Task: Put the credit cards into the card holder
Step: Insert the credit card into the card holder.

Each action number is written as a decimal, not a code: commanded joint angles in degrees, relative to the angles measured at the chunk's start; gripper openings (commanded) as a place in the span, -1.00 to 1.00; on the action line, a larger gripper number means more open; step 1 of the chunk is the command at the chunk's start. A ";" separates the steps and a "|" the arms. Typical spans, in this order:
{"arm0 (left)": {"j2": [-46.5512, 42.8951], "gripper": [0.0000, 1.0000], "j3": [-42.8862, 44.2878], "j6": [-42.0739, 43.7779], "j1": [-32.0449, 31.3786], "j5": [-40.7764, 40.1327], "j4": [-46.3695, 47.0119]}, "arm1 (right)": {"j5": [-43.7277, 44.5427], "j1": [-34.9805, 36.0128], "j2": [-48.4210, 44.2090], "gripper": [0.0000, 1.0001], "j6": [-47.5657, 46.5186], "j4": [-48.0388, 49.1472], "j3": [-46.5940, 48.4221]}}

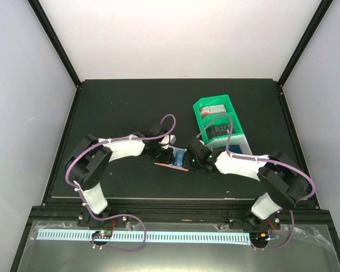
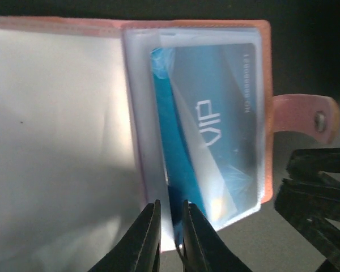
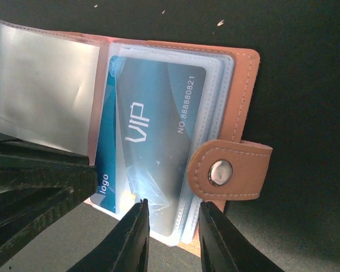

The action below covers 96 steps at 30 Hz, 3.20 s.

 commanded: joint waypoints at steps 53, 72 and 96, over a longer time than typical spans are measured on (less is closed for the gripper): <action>8.07 -0.97 1.25 -0.03 -0.42 -8.73 -4.66 | -6.22 -0.91 4.59 -0.39 9.59 8.54 0.14; 6.69 -0.96 1.16 -0.29 -0.36 -8.44 -4.47 | -10.29 -2.59 -0.24 -0.39 11.15 25.98 -7.92; -1.10 -0.67 0.83 -1.75 0.89 -11.70 -6.30 | -12.95 -2.57 0.37 -0.40 7.02 25.56 -4.64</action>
